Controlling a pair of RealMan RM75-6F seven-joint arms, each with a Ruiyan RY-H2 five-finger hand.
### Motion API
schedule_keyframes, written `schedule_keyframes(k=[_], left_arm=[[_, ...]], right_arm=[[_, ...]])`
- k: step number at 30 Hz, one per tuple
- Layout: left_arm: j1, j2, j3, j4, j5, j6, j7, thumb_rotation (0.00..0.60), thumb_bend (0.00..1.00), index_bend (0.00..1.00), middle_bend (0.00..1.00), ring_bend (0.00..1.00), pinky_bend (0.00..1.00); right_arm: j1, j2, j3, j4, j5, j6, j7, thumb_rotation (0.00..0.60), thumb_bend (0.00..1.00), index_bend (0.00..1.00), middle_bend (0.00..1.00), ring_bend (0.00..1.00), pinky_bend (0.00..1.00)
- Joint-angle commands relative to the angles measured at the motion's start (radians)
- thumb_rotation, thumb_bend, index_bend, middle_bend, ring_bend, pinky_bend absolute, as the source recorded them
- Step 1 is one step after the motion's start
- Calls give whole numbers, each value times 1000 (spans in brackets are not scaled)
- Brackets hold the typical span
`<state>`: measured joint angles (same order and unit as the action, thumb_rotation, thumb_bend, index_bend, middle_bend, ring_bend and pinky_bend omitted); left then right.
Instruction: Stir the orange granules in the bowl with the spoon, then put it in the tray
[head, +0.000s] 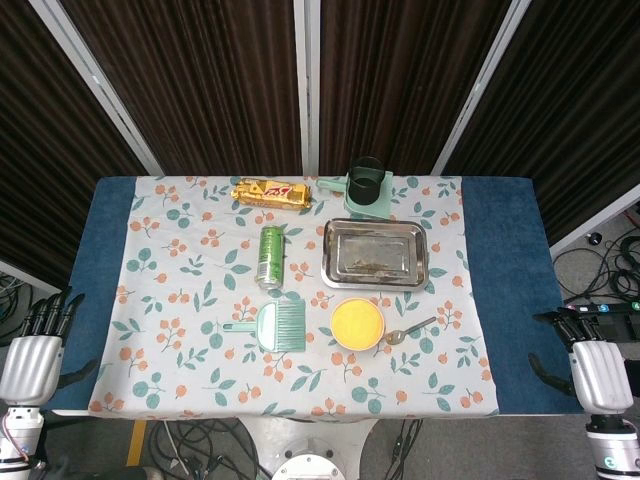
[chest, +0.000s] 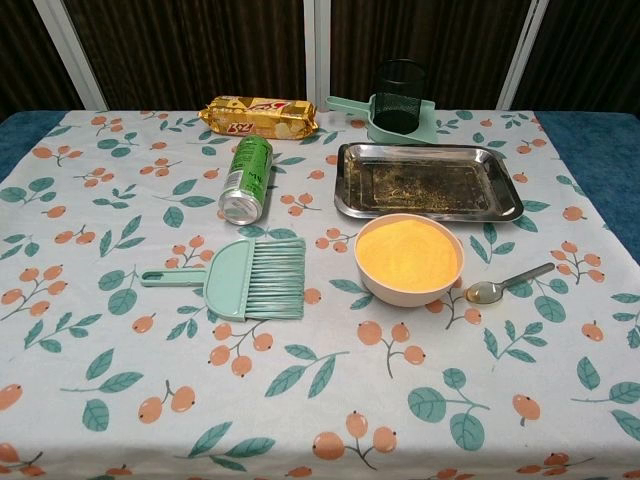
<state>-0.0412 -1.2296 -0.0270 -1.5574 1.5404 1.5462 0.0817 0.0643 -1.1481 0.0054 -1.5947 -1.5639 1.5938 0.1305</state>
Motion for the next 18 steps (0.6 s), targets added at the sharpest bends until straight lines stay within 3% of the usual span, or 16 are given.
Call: schedule_keyframes(k=[1,8,10,12,14,18], left_arm=[[-2,4,-1,-8,-6,-6,7,600,10,104,66,67,97],[1,9,5,-16,-8,-9,10,600,10,104,67,68,97],[0,9,4,-15,-10,-9,7,600,10,104,67,67,97],[-1,10,3,-14,-10,-10,4,600,10,104,67,68,97],[-2,9,3,-11,-9,-10,1,600,10,104,66,68,97],[-4,8,1,-8,-8,-11,-6,600,10,104,66,68,97]], right_arm=[[2,1,4,0,0,-7,-1,600,218,296,312,179,250],[5,5,5,-7,-10,-26,-7,600,218,296,330,186,250],[8,7,11,-13,-9,-28,-24,600,217,294,365,242,275],[14,7,23,-18,-10,-28,-62,600,198,293,452,401,433],[33,10,30,-29,-19,-49,-107,600,160,290,613,662,741],[104,17,49,-54,-27,-147,-168,600,147,286,844,915,968]])
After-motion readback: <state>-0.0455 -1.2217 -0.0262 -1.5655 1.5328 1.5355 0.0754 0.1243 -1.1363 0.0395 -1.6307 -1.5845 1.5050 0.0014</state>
